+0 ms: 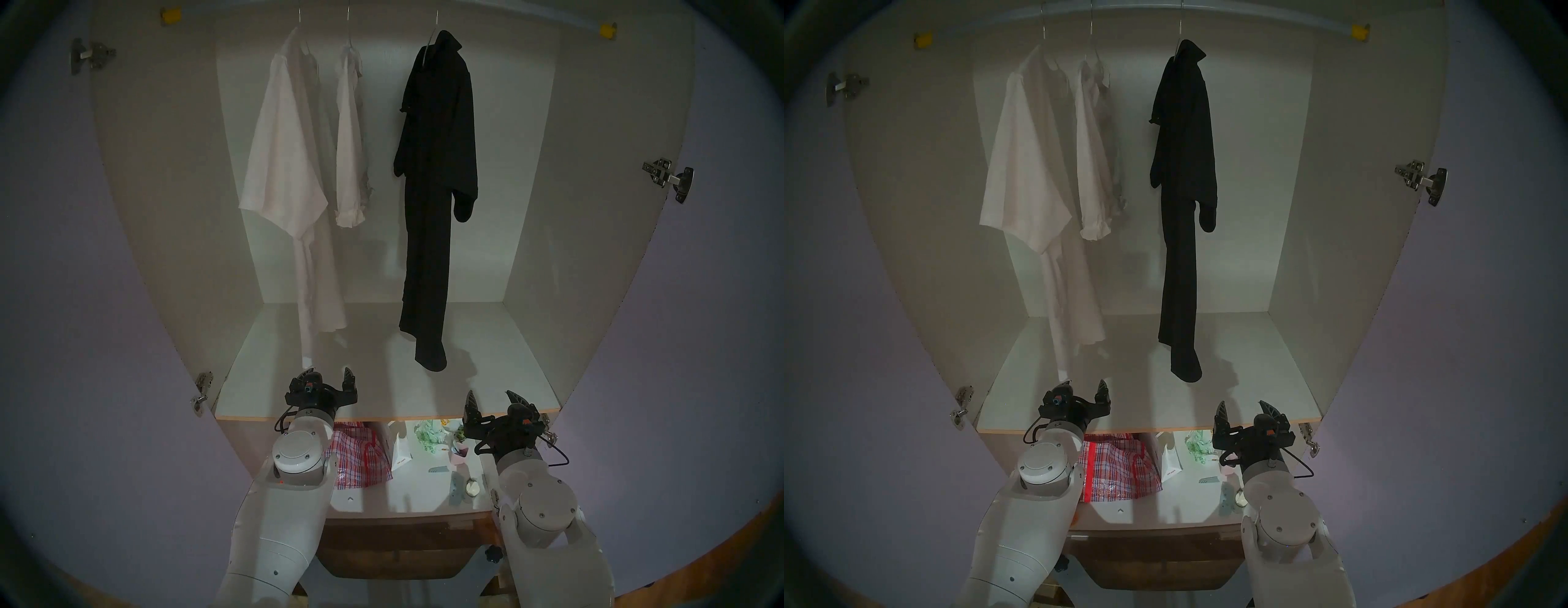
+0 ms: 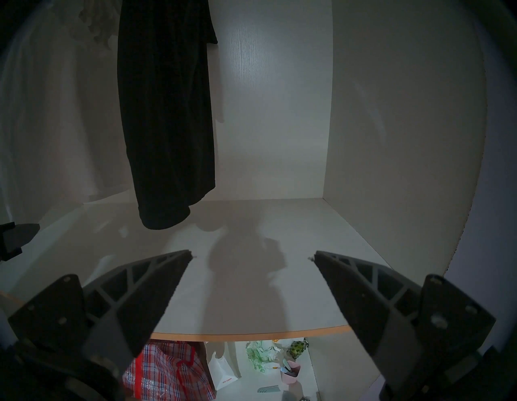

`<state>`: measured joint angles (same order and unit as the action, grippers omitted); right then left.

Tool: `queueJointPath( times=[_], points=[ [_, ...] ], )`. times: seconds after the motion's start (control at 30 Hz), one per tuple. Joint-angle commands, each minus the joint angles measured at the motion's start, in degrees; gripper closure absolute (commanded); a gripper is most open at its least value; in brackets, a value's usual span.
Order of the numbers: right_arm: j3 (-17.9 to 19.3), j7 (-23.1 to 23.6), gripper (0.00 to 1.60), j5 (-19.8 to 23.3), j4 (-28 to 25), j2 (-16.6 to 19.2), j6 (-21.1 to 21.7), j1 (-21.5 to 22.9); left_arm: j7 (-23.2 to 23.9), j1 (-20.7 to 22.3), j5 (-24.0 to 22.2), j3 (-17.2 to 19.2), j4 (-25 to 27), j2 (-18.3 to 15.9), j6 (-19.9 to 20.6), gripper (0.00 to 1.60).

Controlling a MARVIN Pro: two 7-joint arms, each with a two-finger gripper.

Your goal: Move and arrange clothes and pants in the wardrobe

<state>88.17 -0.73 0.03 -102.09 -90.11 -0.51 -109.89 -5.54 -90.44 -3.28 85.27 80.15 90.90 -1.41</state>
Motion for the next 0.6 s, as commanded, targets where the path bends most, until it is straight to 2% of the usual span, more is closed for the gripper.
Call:
queueJointPath(
  times=[0.0,0.1,0.23,0.33,0.37,0.4,0.43,0.47,0.5,0.57],
  points=[
    [-0.1,0.0,0.0,0.1,-1.4,-0.2,-0.2,0.5,-0.5,0.9,0.7,0.5,-0.4,-0.8,-1.7,0.0],
    [0.0,0.0,0.0,0.1,-1.4,-0.2,-0.2,0.5,1.9,2.0,-2.5,2.0,-2.6,-1.6,-1.5,0.0],
    [0.0,0.0,0.0,0.1,-1.3,-0.2,-0.2,0.5,3.2,2.1,-1.8,1.3,-4.0,-2.5,-6.0,0.0],
    [0.0,0.0,0.0,0.1,-1.3,-0.2,-0.3,0.5,0.3,1.8,1.7,0.1,-4.4,-2.6,-10.8,0.0],
    [0.0,0.0,0.0,0.1,-1.3,-0.2,-0.3,0.5,0.3,1.8,1.7,0.1,-4.4,-2.6,-10.8,0.0],
    [0.0,0.0,0.0,0.1,-1.3,-0.2,-0.3,0.5,-1.5,1.7,4.1,-0.6,-4.6,-2.4,-13.9,0.0],
    [0.0,0.0,0.0,0.1,-1.3,-0.2,-0.3,0.5,-3.0,1.8,6.1,-1.3,-4.8,-2.5,-15.2,0.0],
    [0.0,0.0,0.0,0.1,-1.3,-0.2,-0.3,0.5,-3.0,1.8,6.1,-1.3,-4.8,-2.5,-15.2,0.0],
    [0.0,0.0,0.0,0.1,-1.3,-0.2,-0.3,0.5,-7.1,2.3,11.5,-2.8,-6.2,-2.9,-18.5,0.0],
    [0.0,0.0,0.0,0.1,-1.3,-0.2,-0.3,0.5,-11.4,2.9,16.9,-3.6,-7.6,-2.7,-19.5,0.0]
  ],
)
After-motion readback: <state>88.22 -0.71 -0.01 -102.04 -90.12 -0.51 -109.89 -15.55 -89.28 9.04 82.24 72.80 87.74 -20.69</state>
